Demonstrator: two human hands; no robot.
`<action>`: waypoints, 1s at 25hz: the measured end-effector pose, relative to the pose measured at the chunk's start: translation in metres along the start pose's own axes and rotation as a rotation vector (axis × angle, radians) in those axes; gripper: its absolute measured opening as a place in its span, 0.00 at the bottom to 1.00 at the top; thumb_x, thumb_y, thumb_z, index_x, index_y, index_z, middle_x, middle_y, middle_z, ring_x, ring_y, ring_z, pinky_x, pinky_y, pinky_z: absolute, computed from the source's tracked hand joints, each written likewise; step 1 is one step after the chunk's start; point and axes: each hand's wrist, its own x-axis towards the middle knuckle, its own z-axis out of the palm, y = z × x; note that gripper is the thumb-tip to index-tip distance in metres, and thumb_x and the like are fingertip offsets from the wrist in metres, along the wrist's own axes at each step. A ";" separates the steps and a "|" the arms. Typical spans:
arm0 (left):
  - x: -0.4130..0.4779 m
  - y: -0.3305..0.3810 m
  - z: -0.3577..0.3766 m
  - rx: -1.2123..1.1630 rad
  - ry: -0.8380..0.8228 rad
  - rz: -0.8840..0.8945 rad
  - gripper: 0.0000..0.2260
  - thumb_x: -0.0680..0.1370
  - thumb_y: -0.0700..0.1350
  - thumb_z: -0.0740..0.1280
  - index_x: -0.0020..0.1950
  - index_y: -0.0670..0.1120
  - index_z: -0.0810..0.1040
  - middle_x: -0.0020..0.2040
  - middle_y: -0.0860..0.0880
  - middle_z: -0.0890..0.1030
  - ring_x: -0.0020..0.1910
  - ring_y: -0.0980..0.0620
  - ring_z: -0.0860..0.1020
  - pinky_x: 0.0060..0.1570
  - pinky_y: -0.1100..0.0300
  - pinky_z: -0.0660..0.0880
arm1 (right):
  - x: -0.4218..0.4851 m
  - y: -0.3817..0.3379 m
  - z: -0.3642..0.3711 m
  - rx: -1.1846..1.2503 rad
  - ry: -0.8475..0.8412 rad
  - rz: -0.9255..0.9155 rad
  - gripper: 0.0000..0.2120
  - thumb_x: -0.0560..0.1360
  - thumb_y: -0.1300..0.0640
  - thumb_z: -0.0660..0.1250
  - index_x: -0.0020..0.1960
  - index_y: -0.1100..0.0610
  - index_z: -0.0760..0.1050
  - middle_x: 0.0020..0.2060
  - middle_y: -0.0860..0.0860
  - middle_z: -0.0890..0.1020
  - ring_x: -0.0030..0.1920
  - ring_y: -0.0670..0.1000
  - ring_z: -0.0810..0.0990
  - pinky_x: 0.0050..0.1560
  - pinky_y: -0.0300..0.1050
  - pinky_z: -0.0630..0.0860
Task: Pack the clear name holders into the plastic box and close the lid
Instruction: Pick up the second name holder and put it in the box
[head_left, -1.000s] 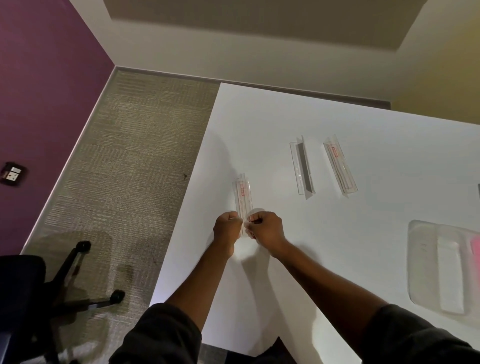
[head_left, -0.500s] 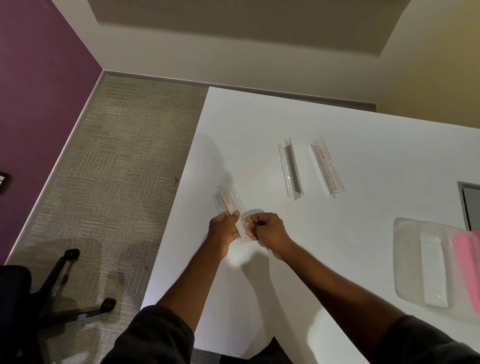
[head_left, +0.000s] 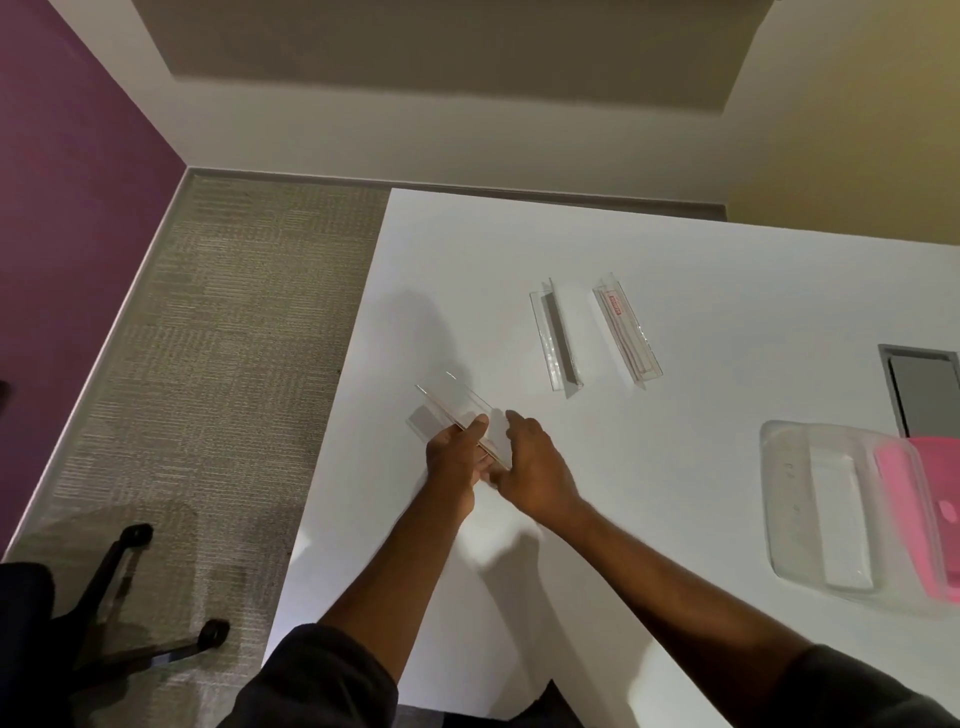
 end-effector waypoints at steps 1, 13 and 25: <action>-0.003 0.000 0.004 -0.015 -0.006 -0.004 0.19 0.80 0.44 0.78 0.68 0.39 0.80 0.65 0.38 0.84 0.66 0.34 0.83 0.70 0.36 0.79 | -0.003 0.002 -0.002 0.009 0.041 -0.003 0.39 0.74 0.46 0.80 0.78 0.57 0.69 0.65 0.56 0.81 0.62 0.56 0.82 0.58 0.54 0.85; -0.020 0.007 0.007 -0.143 0.046 -0.039 0.12 0.88 0.44 0.64 0.68 0.40 0.79 0.55 0.39 0.87 0.52 0.42 0.87 0.44 0.50 0.85 | -0.012 0.044 -0.074 0.678 -0.234 0.364 0.21 0.70 0.68 0.80 0.59 0.53 0.83 0.53 0.51 0.86 0.52 0.51 0.87 0.50 0.40 0.83; -0.051 -0.002 0.034 -0.021 -0.022 0.037 0.09 0.89 0.42 0.61 0.63 0.41 0.79 0.57 0.38 0.86 0.57 0.38 0.85 0.50 0.49 0.84 | -0.059 0.081 -0.109 0.849 -0.375 0.349 0.22 0.78 0.58 0.77 0.71 0.47 0.82 0.62 0.50 0.89 0.56 0.46 0.85 0.56 0.42 0.76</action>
